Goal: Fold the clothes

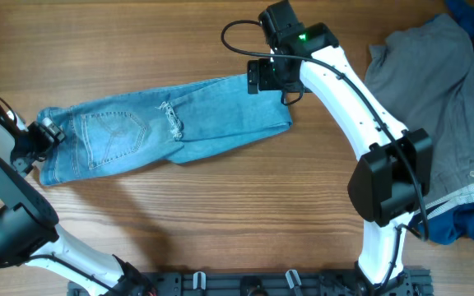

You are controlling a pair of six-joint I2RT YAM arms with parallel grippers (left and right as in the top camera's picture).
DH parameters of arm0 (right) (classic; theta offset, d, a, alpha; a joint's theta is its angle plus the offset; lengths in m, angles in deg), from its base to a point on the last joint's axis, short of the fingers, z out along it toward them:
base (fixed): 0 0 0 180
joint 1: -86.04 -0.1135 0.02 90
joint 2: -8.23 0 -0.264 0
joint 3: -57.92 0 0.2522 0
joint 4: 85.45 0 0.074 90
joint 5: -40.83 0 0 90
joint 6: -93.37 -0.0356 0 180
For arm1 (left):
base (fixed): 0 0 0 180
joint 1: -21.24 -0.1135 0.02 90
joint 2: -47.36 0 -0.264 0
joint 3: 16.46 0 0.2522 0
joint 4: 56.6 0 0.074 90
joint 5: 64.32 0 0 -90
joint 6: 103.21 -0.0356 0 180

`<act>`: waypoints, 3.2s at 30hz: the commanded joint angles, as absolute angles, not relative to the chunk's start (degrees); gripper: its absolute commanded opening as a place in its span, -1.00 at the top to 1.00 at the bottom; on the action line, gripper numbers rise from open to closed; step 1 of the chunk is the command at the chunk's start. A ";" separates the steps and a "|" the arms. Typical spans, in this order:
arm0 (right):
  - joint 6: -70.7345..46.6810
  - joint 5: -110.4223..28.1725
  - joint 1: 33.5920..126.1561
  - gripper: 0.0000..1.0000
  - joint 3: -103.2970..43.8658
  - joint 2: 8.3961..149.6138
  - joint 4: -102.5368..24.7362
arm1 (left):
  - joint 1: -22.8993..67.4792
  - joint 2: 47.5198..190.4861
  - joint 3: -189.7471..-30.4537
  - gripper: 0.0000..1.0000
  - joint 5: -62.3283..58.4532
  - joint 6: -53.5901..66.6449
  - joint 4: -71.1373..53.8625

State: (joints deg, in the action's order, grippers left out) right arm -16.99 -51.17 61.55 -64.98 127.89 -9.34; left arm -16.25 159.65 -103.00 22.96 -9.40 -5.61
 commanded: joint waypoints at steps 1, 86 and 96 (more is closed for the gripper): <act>-17.62 -52.44 61.39 -0.99 -65.70 127.47 -9.25 | -16.52 160.35 -103.57 -0.75 25.69 -13.02 -7.12; -11.83 -38.32 75.86 -0.48 -37.14 127.93 -23.48 | 50.89 165.50 -140.90 0.92 6.74 15.78 3.99; -11.83 -38.34 75.86 -0.69 -37.14 127.93 -23.20 | 54.12 165.53 -140.90 0.09 10.39 15.76 2.30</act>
State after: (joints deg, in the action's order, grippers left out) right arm -11.37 -40.20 76.87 -38.69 127.65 -23.28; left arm 53.62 165.33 -139.63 10.43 15.63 2.98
